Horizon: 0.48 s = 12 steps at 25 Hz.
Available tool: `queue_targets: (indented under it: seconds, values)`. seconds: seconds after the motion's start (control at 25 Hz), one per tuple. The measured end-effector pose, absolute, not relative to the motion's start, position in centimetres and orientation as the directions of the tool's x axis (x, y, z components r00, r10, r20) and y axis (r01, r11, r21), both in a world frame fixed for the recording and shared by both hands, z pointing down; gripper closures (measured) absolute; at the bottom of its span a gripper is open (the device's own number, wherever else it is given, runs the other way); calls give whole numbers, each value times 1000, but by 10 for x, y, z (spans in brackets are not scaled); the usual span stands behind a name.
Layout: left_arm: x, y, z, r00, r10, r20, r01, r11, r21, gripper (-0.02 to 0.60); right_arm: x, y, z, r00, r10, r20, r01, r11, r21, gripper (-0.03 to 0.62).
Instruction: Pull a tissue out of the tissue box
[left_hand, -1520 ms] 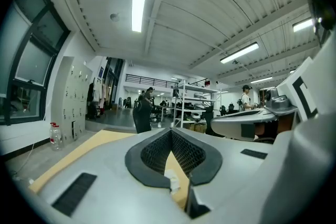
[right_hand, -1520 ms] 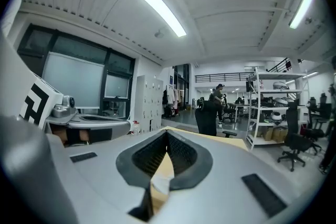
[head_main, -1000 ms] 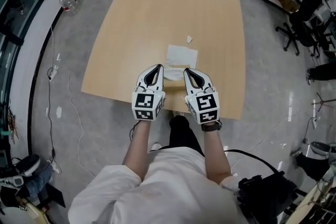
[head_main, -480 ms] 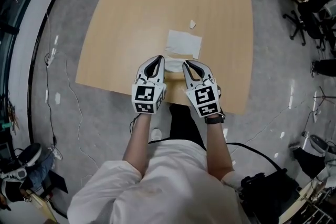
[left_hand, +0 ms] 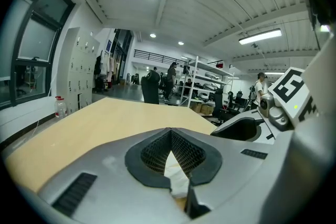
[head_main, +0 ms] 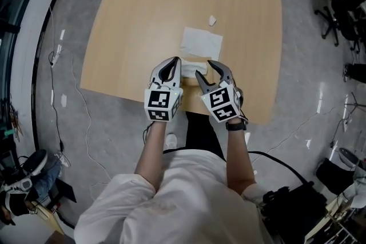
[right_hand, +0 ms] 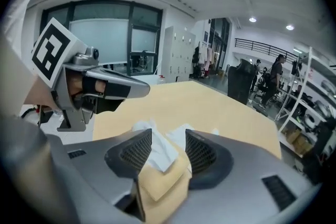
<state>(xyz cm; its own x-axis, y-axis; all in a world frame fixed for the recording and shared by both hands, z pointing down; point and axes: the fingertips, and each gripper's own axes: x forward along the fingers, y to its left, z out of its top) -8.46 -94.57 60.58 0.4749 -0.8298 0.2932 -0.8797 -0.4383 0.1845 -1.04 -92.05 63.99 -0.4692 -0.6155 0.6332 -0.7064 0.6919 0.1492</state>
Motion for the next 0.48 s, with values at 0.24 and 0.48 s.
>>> queue_targets:
  seconds: [0.24,0.48]
  values:
    - [-85,-955,614,466,-828,312,-885,-434,170,591,-5,-924,673,-437,-539,720,-629,755,183,405]
    - [-89,-958,627,450,-825,342,-893,-418,167,591,-7,-926,690,-458,-486,744,-608,782,136,405]
